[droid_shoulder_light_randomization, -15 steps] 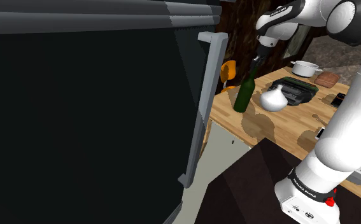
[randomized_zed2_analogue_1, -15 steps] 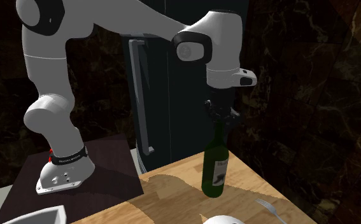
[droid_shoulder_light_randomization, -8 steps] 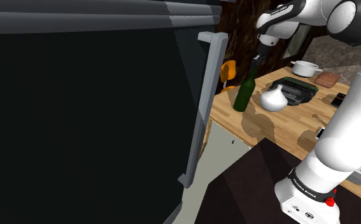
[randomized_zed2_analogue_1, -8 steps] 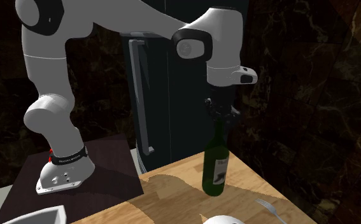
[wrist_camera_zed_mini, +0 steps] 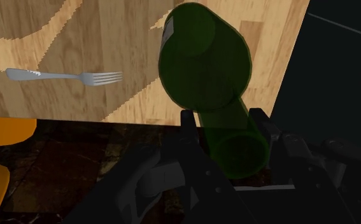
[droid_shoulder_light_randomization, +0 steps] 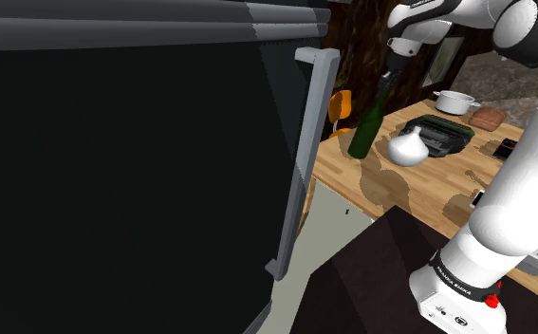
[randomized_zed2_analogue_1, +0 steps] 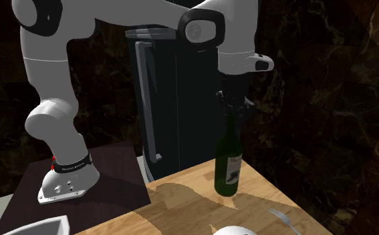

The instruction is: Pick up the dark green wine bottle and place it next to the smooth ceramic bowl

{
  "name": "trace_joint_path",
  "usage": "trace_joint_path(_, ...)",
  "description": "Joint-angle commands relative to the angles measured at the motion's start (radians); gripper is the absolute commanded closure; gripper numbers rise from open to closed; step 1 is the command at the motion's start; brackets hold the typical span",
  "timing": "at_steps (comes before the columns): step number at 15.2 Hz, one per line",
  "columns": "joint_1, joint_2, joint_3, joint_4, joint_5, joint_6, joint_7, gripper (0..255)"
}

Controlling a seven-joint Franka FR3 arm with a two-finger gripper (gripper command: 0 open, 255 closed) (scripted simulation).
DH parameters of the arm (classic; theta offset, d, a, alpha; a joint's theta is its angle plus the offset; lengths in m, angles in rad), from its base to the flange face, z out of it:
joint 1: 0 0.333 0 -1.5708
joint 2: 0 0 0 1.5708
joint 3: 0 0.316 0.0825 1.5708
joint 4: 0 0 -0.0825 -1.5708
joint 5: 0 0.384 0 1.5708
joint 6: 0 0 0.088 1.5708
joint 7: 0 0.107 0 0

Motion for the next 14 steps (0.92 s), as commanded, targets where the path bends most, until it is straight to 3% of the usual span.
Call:
trace_joint_path(1,-0.001,-0.002,-0.001,0.026,-0.003,-0.027,0.004,255)
trace_joint_path(14,-0.012,0.006,-0.007,0.21,-0.005,-0.203,0.02,255)
